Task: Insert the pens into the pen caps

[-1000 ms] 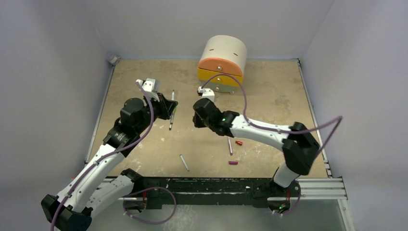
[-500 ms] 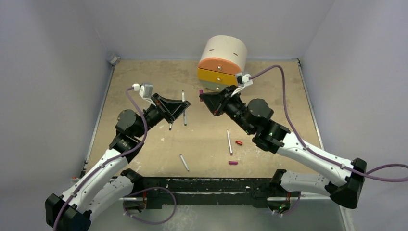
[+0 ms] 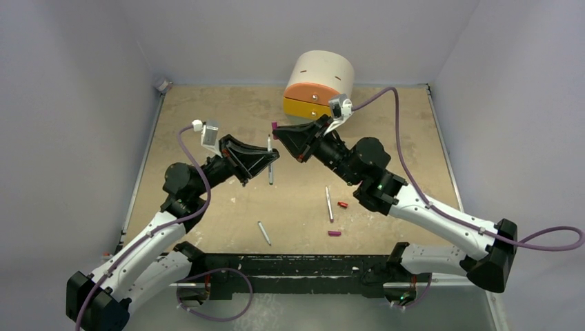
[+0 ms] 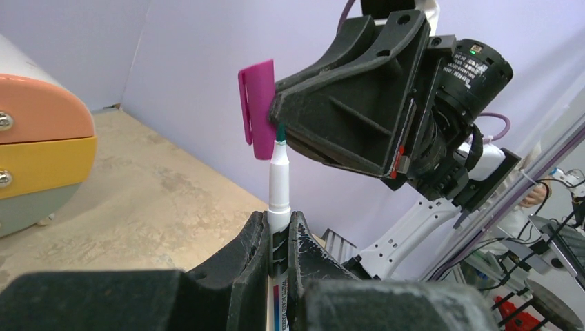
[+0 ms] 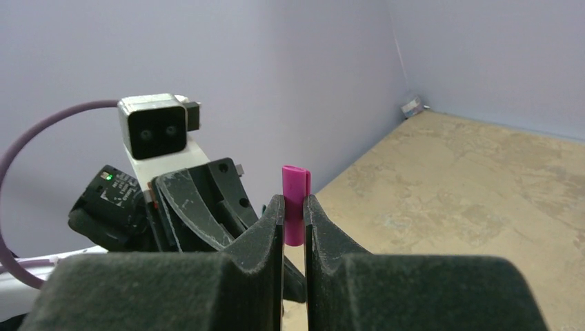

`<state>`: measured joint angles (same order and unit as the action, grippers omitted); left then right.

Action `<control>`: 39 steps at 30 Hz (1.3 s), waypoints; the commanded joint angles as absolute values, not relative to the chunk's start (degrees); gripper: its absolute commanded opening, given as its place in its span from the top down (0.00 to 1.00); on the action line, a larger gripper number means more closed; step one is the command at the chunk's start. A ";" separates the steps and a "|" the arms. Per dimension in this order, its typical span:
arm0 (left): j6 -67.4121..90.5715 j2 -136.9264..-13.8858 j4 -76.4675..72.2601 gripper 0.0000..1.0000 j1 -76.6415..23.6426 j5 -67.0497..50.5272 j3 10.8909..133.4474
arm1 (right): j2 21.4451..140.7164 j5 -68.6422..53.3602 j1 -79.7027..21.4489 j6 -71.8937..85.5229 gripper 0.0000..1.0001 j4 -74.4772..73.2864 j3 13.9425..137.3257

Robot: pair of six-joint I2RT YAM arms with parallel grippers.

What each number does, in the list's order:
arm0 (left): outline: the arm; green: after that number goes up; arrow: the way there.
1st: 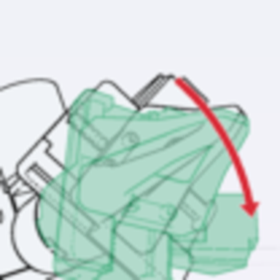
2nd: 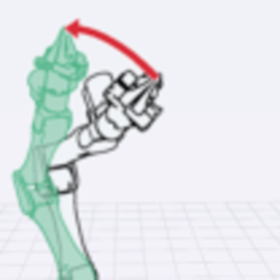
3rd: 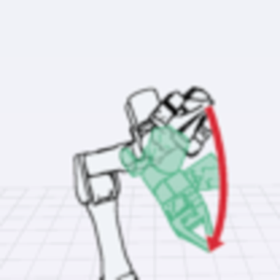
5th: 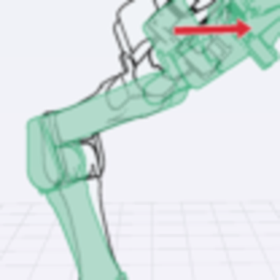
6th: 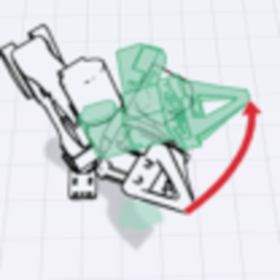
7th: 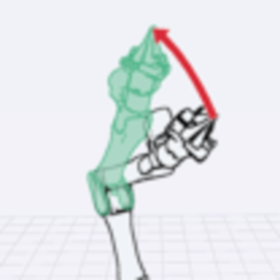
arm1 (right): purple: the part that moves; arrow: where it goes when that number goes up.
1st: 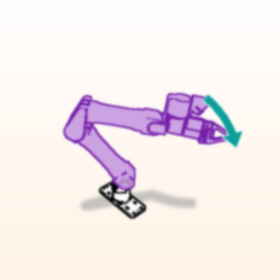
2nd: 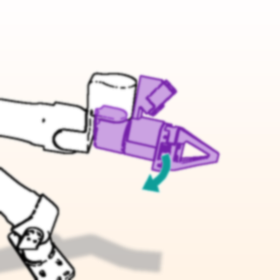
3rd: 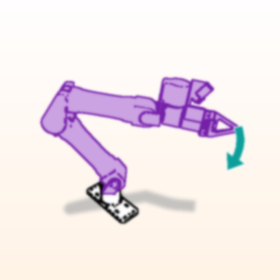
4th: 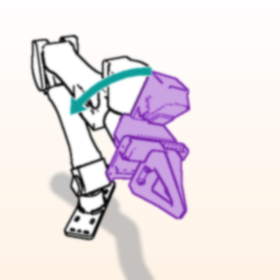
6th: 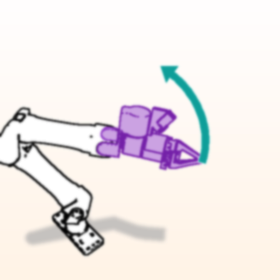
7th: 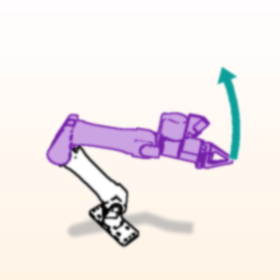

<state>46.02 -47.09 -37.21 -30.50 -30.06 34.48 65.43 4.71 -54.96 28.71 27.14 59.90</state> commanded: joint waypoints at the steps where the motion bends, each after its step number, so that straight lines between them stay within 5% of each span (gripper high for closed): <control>1: 45.91 -47.02 -40.56 1.00 -30.85 -32.56 35.12 | 65.31 1.79 -54.78 26.21 1.00 33.14 64.43; 39: 42.96 -45.09 -36.06 1.00 -31.11 -30.75 35.74 | 66.35 0.62 -54.75 26.33 1.00 33.21 63.30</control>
